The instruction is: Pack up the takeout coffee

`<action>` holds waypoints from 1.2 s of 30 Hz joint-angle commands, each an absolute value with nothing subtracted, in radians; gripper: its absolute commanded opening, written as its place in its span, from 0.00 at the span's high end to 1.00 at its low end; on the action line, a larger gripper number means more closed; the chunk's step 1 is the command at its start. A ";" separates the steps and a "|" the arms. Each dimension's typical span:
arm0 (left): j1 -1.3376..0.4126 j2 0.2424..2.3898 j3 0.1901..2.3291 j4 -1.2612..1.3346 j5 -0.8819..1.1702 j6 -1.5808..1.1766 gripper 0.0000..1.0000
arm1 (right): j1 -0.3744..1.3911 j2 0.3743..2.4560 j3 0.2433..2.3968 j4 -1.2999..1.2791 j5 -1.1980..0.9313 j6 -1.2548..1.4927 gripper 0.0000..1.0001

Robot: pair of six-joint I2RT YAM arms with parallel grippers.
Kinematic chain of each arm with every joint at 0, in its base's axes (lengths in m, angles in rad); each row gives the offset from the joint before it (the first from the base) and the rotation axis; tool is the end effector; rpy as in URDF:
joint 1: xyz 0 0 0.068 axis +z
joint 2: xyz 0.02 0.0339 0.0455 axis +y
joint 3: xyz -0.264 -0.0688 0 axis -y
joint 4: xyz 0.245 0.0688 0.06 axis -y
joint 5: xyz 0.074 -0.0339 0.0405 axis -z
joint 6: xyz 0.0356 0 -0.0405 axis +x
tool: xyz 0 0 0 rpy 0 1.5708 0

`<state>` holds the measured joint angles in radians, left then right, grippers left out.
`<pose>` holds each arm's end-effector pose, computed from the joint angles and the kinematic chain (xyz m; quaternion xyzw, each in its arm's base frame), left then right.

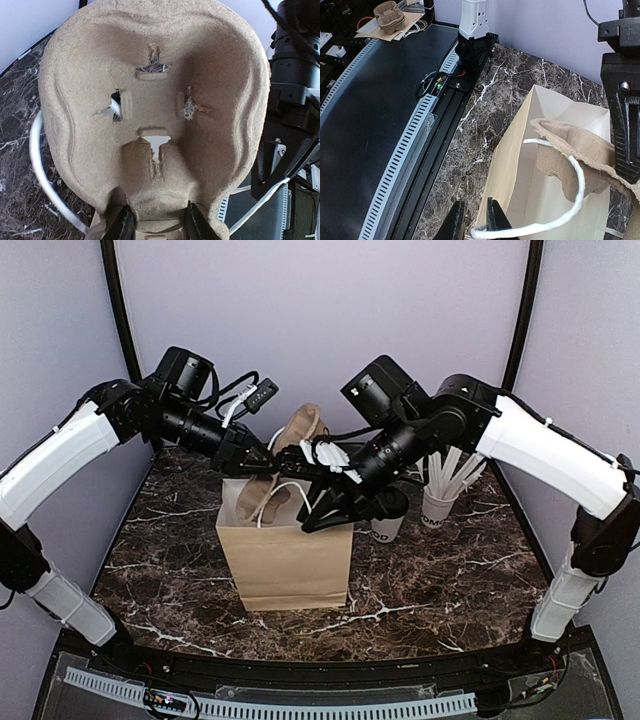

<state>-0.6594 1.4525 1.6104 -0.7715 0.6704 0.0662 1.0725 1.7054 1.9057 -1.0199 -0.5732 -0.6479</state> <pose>0.2272 -0.2041 0.4148 0.4391 0.7299 -0.4064 0.3306 0.1525 0.3206 0.4067 -0.7440 0.5035 0.3312 0.2886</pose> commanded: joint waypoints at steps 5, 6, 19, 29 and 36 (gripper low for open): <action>-0.701 1.467 1.691 -1.014 0.553 0.168 0.67 | 1.076 1.661 1.890 -1.018 -0.567 -0.660 0.78; -0.706 1.472 1.692 -1.023 0.556 0.167 0.67 | 1.075 1.659 1.889 -1.018 -0.561 -0.660 0.74; -0.804 1.445 1.721 -1.078 0.512 0.195 0.68 | 0.932 1.603 1.964 -1.184 -0.681 -0.804 0.49; -0.804 1.400 1.691 -1.044 0.640 0.246 0.67 | 0.871 1.555 1.848 -1.200 -0.718 -0.879 0.41; -0.805 1.389 1.667 -1.053 0.686 0.217 0.67 | 0.872 1.577 1.780 -1.153 -0.721 -0.910 0.38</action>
<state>-0.7975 1.4212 1.6878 -1.0348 0.6250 0.2173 0.8742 1.5616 1.7947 -1.1927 -0.7033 -0.8764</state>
